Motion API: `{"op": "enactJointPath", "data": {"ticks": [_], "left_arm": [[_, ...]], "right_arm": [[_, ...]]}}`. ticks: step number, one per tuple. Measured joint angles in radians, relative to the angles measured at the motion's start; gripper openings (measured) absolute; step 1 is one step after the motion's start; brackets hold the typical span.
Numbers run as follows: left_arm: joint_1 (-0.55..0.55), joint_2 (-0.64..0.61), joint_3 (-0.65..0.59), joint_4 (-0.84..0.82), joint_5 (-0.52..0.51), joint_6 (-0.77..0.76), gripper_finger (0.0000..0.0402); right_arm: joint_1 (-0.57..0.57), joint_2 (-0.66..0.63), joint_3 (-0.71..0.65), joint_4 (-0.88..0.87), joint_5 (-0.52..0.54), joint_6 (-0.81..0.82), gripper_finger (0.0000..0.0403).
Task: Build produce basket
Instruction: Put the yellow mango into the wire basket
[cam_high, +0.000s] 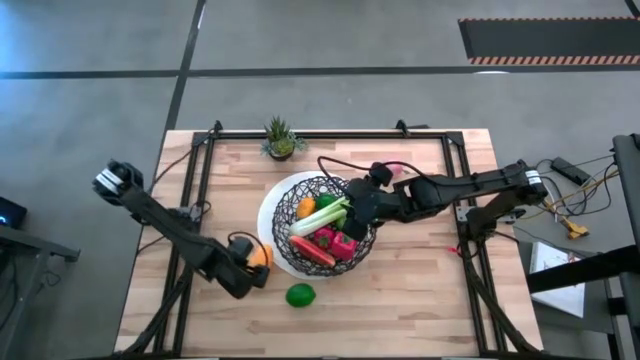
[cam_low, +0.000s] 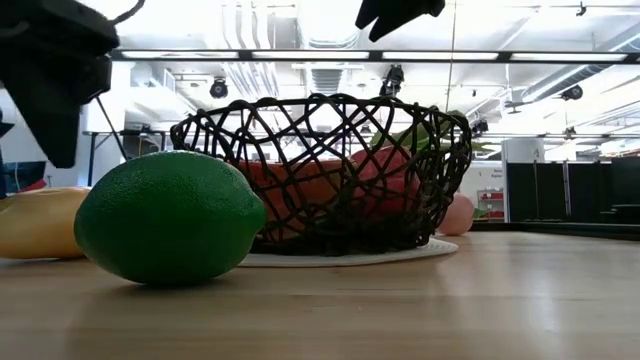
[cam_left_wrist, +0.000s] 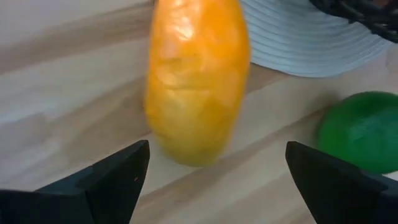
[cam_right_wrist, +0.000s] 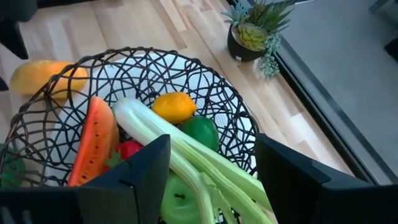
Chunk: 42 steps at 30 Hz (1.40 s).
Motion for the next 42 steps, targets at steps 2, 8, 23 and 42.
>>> {"op": "enactJointPath", "data": {"ticks": [2,8,23,42], "left_arm": [[0.003,0.043,0.029,-0.033,0.01,-0.021,0.0361],[0.015,0.115,0.064,-0.101,-0.005,-0.049,0.0361],[0.026,0.169,-0.004,-0.004,-0.048,0.032,0.036],[0.026,-0.042,-0.078,-0.062,0.088,0.272,0.0217]], "right_arm": [[0.0,0.0,0.0,0.0,0.0,0.0,0.0219],[0.0,0.0,0.0,-0.001,0.0,0.0,0.0219],[0.0,0.0,-0.007,-0.042,-0.035,0.004,0.0219],[0.001,-0.008,-0.021,-0.106,-0.037,0.018,0.0219]]}}
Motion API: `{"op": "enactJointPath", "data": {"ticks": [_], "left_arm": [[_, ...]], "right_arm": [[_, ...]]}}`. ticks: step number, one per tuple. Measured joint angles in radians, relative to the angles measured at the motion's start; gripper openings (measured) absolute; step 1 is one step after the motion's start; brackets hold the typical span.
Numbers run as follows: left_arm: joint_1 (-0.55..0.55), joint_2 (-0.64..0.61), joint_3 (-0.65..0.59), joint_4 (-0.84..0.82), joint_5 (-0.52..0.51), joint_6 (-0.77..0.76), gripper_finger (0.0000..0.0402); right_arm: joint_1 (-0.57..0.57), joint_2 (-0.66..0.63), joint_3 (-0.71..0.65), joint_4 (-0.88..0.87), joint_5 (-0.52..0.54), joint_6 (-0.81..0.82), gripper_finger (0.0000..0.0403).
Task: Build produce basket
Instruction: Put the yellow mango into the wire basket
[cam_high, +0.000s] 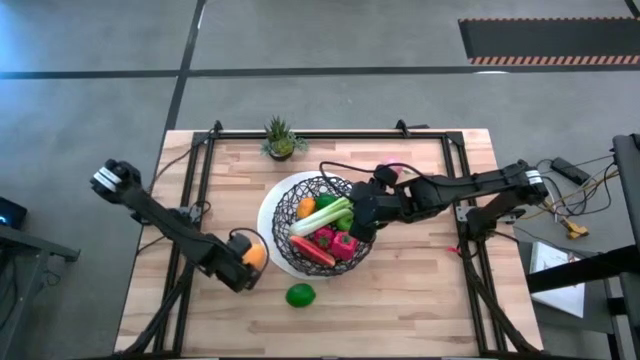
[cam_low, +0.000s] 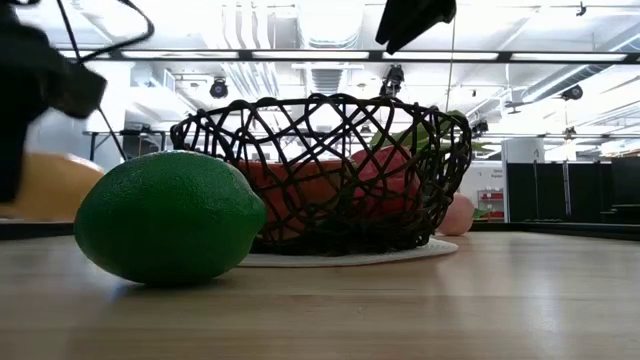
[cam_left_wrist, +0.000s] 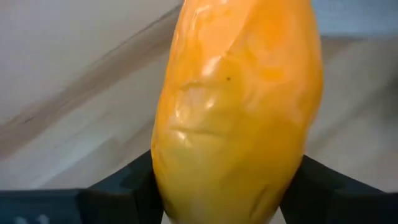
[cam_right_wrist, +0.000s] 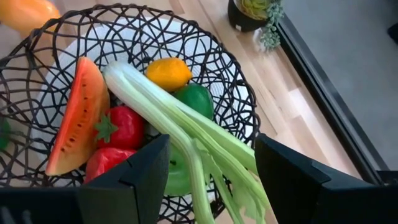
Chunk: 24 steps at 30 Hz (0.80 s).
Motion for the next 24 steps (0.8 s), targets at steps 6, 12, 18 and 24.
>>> {"op": "enactJointPath", "data": {"ticks": [6,12,18,24], "left_arm": [[0.0,-0.227,0.016,-0.057,0.116,0.169,0.0217],[0.0,-0.376,0.081,-0.054,0.395,0.313,0.0217],[0.029,-0.352,0.166,0.061,0.467,0.369,0.0217],[0.159,-0.251,0.24,0.176,0.395,0.56,0.0217]], "right_arm": [[0.0,-0.004,0.0,-0.011,0.0,-0.004,0.0219],[0.0,-0.005,0.0,-0.011,0.0,-0.013,0.0219],[0.0,-0.005,0.0,-0.01,0.008,-0.017,0.0219],[0.0,-0.005,-0.002,-0.006,0.008,-0.017,0.0219]]}}
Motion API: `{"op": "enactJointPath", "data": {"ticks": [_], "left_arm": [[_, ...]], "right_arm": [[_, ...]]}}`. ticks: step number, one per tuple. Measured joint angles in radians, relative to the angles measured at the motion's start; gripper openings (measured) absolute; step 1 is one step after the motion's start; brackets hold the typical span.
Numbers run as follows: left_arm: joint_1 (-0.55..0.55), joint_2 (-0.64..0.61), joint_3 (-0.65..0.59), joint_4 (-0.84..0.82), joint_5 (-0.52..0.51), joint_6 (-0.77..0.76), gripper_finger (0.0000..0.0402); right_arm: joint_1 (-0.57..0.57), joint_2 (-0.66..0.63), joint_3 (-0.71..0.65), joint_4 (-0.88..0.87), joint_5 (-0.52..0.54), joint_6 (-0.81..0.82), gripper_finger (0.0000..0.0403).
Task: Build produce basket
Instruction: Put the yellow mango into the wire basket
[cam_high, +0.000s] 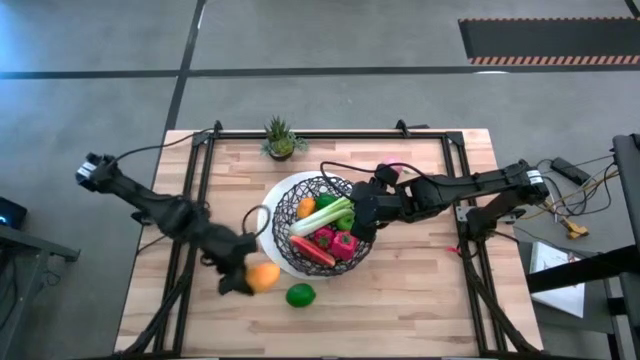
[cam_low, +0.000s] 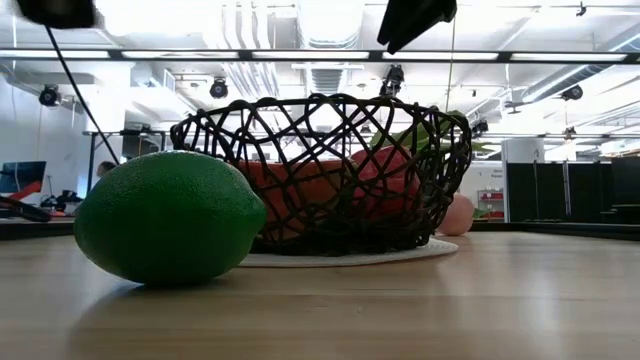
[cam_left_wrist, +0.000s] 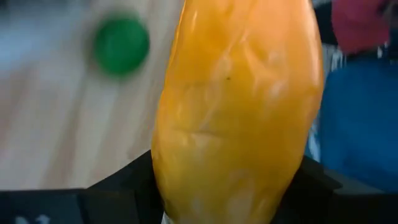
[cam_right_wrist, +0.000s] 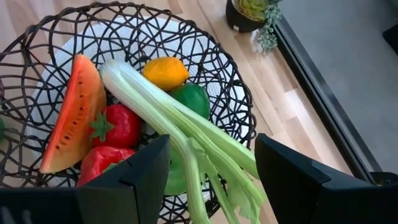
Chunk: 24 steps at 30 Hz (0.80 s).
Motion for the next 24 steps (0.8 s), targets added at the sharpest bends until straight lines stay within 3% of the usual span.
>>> {"op": "enactJointPath", "data": {"ticks": [6,11,19,24], "left_arm": [[0.209,0.104,0.061,0.031,-0.084,0.198,0.0217],[0.368,0.227,0.09,0.029,-0.109,0.222,0.0217],[0.405,0.404,0.149,0.027,-0.183,0.252,0.0216],[0.422,0.476,0.142,0.016,-0.185,0.358,0.0216]], "right_arm": [[0.0,0.0,0.0,0.001,0.0,0.014,0.0219],[0.0,0.0,0.0,0.002,0.0,0.033,0.0219],[0.018,-0.01,-0.001,-0.068,0.0,0.106,0.0219],[0.018,-0.026,-0.001,-0.116,0.008,0.123,0.0219]]}}
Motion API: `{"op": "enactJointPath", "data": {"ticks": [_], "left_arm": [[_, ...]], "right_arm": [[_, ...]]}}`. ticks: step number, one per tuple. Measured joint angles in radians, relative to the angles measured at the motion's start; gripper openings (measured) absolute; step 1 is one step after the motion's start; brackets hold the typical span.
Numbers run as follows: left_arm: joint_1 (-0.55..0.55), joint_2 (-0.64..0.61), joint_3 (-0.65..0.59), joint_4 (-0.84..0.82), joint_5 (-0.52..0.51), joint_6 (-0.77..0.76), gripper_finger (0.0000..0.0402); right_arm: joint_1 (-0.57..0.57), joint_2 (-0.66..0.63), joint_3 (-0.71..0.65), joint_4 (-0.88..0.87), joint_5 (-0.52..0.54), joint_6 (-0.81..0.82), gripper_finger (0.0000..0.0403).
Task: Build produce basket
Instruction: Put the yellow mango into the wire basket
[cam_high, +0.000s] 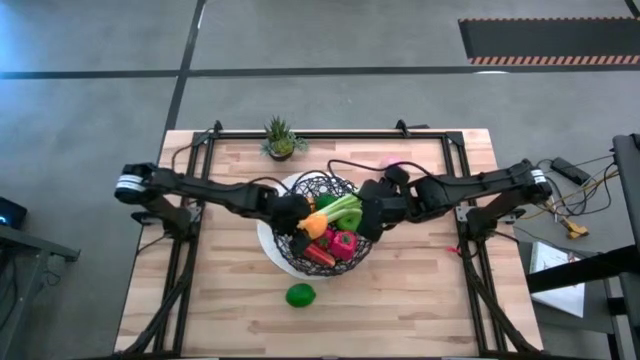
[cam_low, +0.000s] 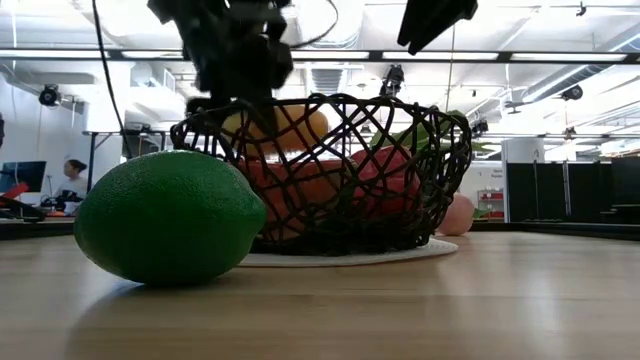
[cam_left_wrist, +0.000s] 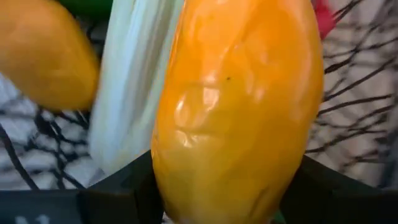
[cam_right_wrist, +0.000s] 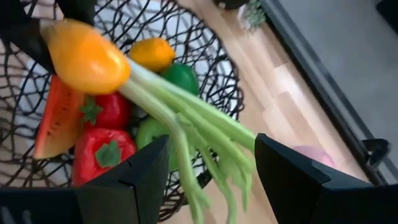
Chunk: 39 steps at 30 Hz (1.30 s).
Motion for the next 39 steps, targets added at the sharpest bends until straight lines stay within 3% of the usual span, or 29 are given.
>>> {"op": "enactJointPath", "data": {"ticks": [6,18,21,28,39], "left_arm": [[0.005,0.042,0.005,0.012,-0.017,0.371,0.0216],[0.028,0.056,-0.001,0.001,-0.049,0.873,0.0216],[0.028,0.073,-0.008,-0.02,-0.048,0.93,0.0218],[0.028,0.078,-0.006,-0.051,-0.042,0.94,0.029],[0.029,0.077,0.094,-0.229,0.165,0.935,0.0304]], "right_arm": [[0.0,-0.013,0.0,0.005,0.056,-0.005,0.0219],[0.0,-0.016,-0.005,0.006,0.062,-0.007,0.0219],[0.0,-0.016,-0.006,0.006,0.066,-0.007,0.0219],[0.0,-0.016,-0.007,0.006,0.071,0.0,0.0219],[0.0,-0.016,-0.007,0.006,0.072,0.0,0.0219]]}}
